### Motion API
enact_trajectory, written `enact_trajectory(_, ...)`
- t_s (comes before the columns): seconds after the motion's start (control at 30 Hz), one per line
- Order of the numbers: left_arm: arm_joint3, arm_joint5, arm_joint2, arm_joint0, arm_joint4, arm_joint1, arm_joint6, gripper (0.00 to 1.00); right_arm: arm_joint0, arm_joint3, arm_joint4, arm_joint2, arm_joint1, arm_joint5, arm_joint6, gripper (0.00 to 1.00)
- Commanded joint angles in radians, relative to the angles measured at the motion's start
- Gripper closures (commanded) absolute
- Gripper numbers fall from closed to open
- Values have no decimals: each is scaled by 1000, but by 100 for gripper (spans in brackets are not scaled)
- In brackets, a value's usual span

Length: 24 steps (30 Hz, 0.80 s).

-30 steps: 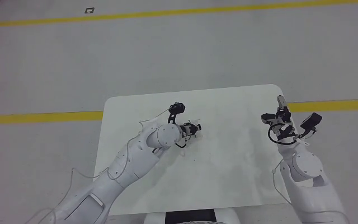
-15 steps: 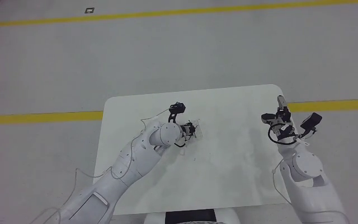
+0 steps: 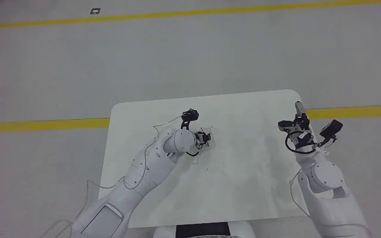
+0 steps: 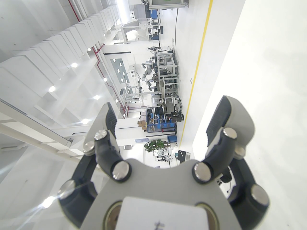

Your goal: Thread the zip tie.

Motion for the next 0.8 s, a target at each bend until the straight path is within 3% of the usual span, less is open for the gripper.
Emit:
enact_trajectory(0.0,9,0,-7,1,14,-8,-6,77,0,0,0,0,0,0,0,0)
enact_trajectory(0.37,47,0,-51,4,87,-58,-35,83,0,0,0,0,0,0,0,0)
enact_trajectory(0.77,80,0,-107,12,153,-100,-65,83,0,0,0,0,0,0,0,0)
